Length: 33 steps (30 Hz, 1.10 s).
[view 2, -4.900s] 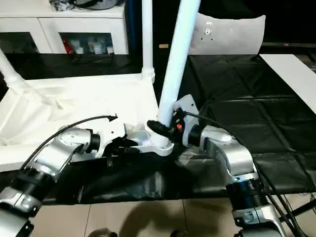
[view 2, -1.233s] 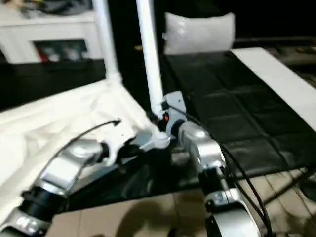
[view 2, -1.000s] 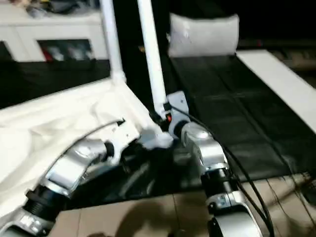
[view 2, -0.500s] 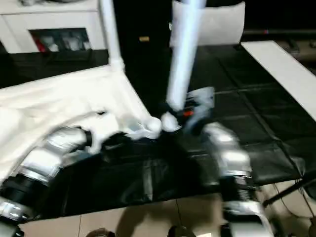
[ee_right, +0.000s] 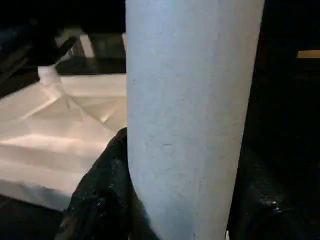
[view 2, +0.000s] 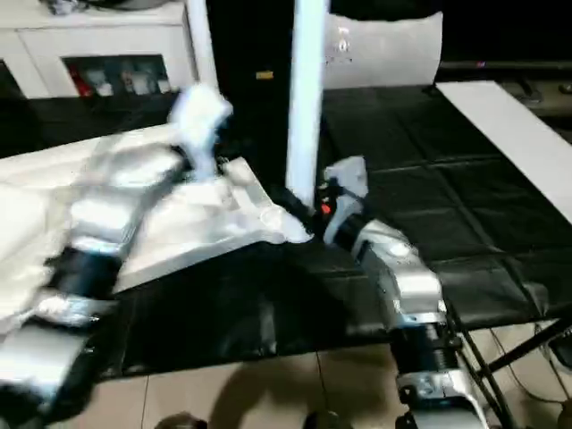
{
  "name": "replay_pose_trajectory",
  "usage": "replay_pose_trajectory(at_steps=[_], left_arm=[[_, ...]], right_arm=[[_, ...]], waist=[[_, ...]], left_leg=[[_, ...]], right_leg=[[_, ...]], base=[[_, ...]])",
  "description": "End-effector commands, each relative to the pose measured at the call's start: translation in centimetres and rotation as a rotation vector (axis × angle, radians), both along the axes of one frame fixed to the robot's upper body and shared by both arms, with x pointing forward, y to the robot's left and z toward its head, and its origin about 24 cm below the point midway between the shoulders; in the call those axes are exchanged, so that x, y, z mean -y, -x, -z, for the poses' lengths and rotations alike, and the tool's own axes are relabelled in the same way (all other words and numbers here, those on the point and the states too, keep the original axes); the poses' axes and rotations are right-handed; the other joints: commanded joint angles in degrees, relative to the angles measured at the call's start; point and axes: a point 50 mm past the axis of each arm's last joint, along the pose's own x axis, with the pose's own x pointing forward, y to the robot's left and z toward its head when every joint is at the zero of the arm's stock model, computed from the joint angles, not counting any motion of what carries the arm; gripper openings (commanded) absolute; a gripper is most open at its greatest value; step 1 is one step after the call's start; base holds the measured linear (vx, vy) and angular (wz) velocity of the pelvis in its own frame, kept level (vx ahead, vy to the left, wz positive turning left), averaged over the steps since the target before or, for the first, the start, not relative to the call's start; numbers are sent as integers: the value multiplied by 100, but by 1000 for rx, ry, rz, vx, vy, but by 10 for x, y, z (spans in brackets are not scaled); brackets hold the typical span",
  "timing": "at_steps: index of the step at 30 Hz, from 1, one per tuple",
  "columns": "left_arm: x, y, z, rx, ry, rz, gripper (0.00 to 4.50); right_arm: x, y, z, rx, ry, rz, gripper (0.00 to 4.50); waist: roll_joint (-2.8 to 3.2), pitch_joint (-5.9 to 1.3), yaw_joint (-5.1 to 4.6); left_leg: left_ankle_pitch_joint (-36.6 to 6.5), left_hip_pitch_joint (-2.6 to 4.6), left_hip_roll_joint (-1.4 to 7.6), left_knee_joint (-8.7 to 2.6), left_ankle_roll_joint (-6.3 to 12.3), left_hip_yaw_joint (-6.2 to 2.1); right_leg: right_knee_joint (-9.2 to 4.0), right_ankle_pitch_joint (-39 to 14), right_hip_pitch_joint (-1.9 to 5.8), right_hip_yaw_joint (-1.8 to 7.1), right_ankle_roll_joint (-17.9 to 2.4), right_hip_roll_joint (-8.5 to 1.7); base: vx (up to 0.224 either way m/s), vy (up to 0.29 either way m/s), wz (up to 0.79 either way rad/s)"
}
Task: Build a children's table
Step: Insert table leg to table base
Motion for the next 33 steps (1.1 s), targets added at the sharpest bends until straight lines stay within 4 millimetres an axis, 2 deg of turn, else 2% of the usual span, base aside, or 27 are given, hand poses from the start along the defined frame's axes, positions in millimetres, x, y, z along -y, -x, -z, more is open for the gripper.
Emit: replay_pose_trajectory(at_steps=[1, 5, 6, 7, 9, 11, 12, 13, 14, 15, 16, 17, 18, 20, 22, 23, 25, 28, 33], left_arm=[[22, 13, -2, -3, 2, 111, 86], [38, 26, -7, 17, 49, 229, 86], [41, 30, -10, 25, 67, 267, 86], [41, 33, -11, 29, 80, 291, 86], [39, 36, -13, 36, 91, 324, 86], [34, 34, -12, 36, 80, 302, 86], [26, 28, -7, 27, 52, 242, 86], [18, 21, -3, 24, 17, 176, 112], [9, 15, 2, 23, -17, 109, 118], [-7, 8, 11, 11, -84, 27, 118], [-7, 8, 11, 11, -84, 27, 121], [-14, 6, 16, 2, -115, 1, 121], [-23, 4, 22, -24, -140, -26, 145], [-37, 3, 32, -73, -170, -51, 156], [-46, 5, 45, -129, -200, -46, 167], [-47, 5, 46, -132, -201, -43, 182], [-49, 8, 62, -207, -192, -4, 202], [-48, 14, 77, -278, -177, 77, 202], [-52, 17, 93, -303, -238, 118, 204]], right_arm=[[-4, 0, -6, 31, 22, -19, 189], [-4, 0, -8, 36, 28, -16, 189], [-4, -1, -8, 36, 31, -9, 189], [-3, -2, -8, 34, 29, -1, 189], [0, -4, -8, 31, 21, 15, 189], [1, -5, -9, 34, 20, 23, 189], [3, -6, -10, 49, 23, 38, 189], [6, -7, -11, 64, 25, 48, 189], [8, -7, -13, 72, 21, 60, 189], [13, -8, -15, 84, 6, 78, 189], [13, -8, -15, 84, 6, 78, 189], [15, -9, -16, 91, -3, 85, 189], [18, -10, -15, 82, 18, 111, 189], [24, -10, -12, 31, 42, 134, 189], [31, -10, -10, -8, 49, 141, 189], [31, -10, -10, -8, 50, 141, 189], [34, -11, -9, -12, 57, 139, 189], [35, -11, -8, -15, 56, 133, 189], [35, -10, -8, -15, 65, 125, 189]], waist=[[-95, -496, 36], [-100, -514, 58], [-106, -539, 68], [-106, -539, 68], [-103, -555, 62], [-99, -545, 51], [-81, -530, 44], [-80, -533, 45], [-69, -525, 40], [-85, -513, 32], [-78, -517, 35], [-81, -513, 26], [-71, -510, 17], [-68, -518, 23], [-93, -522, 27], [-87, -525, 32], [-88, -537, 44], [-99, -534, 57], [-99, -527, 56]], left_leg=[[-904, -30, 34, -410, 266, 92], [-749, -62, 37, -403, 325, 87], [-556, -76, 39, -389, 368, 89], [-556, -76, 39, -389, 368, 89], [-352, -97, 39, -376, 423, 88], [-379, -94, 36, -375, 439, 97], [-482, -80, 40, -386, 413, 95], [-524, -73, 36, -383, 394, 99], [-571, -66, 35, -390, 360, 97], [-641, -69, 12, -391, 328, 105], [-699, -54, 5, -397, 307, 103], [-706, -68, 3, -402, 290, 100], [-719, -62, 1, -412, 231, 87], [-709, -48, -2, -407, 217, 89], [-675, -43, 10, -409, 215, 96], [-658, -39, 7, -408, 228, 99], [-591, -43, 17, -402, 261, 101], [-566, -49, 9, -404, 306, 106], [-610, -50, 17, -416, 280, 96]], right_leg=[[-551, -2396, 429, 293, -474, -201], [-491, -2059, 458, 300, -595, -194], [-446, -1740, 469, 315, -703, -196], [-446, -1740, 469, 315, -703, -196], [-383, -1372, 479, 321, -822, -182], [-391, -1362, 479, 322, -870, -179], [-411, -1507, 469, 319, -840, -173], [-425, -1567, 464, 318, -799, -170], [-430, -1639, 458, 318, -762, -165], [-463, -1810, 463, 313, -649, -155], [-478, -1981, 459, 311, -520, -150], [-477, -2030, 467, 310, -467, -145], [-489, -2151, 461, 304, -370, -138], [-494, -2150, 456, 306, -371, -139], [-465, -2040, 444, 326, -468, -137], [-464, -2008, 440, 327, -494, -139], [-436, -1818, 436, 345, -617, -153], [-428, -1745, 439, 358, -713, -158], [-438, -1838, 450, 366, -652, -164]], base=[[0, 0, 0], [0, 0, 0], [0, 0, 0], [0, 0, 0], [0, 0, 0], [0, 0, 0], [0, 0, 0], [0, 0, 0], [0, 0, 0], [0, 0, 0], [0, 0, 0], [0, 0, 0], [0, 0, 0], [0, 0, 0], [0, 0, 0], [0, 0, 0], [0, 0, 0], [0, 0, 0], [0, 0, 0]])
